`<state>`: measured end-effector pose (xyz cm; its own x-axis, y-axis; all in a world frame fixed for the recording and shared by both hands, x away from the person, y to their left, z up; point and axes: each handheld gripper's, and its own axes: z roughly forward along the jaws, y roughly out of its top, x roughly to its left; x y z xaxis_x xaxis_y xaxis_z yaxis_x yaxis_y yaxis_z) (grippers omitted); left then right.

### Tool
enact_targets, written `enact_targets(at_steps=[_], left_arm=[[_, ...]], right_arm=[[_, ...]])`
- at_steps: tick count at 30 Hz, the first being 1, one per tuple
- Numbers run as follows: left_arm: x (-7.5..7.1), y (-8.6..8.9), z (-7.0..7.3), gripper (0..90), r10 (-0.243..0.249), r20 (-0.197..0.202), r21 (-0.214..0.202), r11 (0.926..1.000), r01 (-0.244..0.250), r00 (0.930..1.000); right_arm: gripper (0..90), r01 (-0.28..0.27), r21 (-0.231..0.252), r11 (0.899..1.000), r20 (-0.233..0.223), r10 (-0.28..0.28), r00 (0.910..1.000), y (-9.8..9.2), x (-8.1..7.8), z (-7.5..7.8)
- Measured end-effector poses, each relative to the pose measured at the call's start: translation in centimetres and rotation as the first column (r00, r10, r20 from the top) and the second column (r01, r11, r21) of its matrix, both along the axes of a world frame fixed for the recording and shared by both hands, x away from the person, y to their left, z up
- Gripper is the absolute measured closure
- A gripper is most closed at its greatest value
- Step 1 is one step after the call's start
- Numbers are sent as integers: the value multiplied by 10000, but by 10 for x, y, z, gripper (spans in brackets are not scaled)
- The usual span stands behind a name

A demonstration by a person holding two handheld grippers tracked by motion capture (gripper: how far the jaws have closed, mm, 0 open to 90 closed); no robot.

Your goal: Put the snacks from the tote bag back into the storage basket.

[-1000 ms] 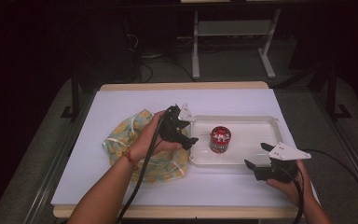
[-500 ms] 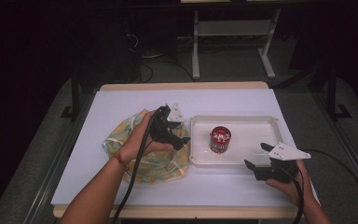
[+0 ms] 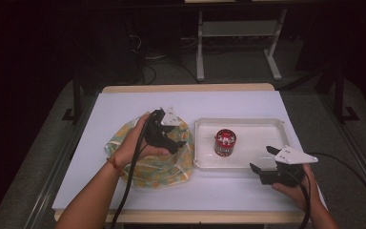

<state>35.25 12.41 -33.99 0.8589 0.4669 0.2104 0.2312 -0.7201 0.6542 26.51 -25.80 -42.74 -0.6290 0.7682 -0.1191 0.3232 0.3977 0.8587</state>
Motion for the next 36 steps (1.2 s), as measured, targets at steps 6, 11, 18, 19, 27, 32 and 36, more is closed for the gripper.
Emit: enact_targets(at_steps=[6,11,18,19,27,32,36], left_arm=[[2,12,-7,198,85,-57,252,9996,-84,9999],[1,22,-11,198,158,-48,245,9996,-156,9999],[-1,35,-15,198,291,-3,220,9993,-291,9996],[-1,36,-16,198,291,3,153,9995,-291,9996],[-4,46,-18,196,349,135,380,9987,-354,9993],[-6,52,-20,194,437,184,399,9982,-444,9989],[-7,57,-22,194,512,217,389,9979,-520,9985]], right_arm=[[157,-1,17,10000,-4,1,10000,0,0,0],[157,14,-14,10000,-16,-14,10000,0,0,-1],[157,10,-28,10000,-31,-10,10000,0,0,-1],[157,13,-29,10000,-33,-13,10000,0,0,-1],[157,-34,-60,10000,-52,34,10000,1,0,-1],[156,-12,-38,10000,-74,11,10000,1,1,-1],[157,-25,-25,10000,-58,24,10000,1,0,-1]])
